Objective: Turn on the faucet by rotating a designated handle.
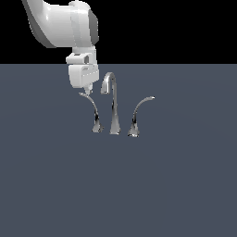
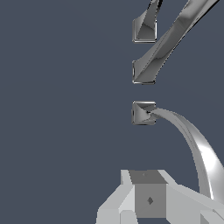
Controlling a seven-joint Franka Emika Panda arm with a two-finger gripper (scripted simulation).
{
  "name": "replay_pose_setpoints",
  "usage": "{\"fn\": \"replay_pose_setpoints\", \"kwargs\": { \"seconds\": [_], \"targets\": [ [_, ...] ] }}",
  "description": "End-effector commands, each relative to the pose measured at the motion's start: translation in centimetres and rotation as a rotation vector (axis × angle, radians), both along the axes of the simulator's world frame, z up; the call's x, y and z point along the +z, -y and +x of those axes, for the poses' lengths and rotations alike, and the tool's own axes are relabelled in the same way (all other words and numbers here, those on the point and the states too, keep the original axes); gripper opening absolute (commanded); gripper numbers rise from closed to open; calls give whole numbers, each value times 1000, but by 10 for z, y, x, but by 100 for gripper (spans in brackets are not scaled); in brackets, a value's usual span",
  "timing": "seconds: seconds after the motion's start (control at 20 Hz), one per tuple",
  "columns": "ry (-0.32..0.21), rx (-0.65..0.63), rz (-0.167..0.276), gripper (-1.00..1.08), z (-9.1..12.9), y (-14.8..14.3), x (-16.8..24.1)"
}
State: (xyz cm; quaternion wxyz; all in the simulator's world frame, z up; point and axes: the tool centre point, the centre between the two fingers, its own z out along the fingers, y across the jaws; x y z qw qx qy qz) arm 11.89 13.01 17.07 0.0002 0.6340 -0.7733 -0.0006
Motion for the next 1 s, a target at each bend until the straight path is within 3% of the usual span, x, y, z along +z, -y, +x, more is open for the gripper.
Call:
{"fn": "replay_pose_setpoints", "kwargs": {
  "seconds": [0.0, 0.8, 0.95],
  "targets": [
    [1, -2, -1, -100, 0, 0, 0],
    [1, -2, -1, -100, -38, -25, 0],
    [11, -11, -7, -100, -33, -16, 0]
  ]
}}
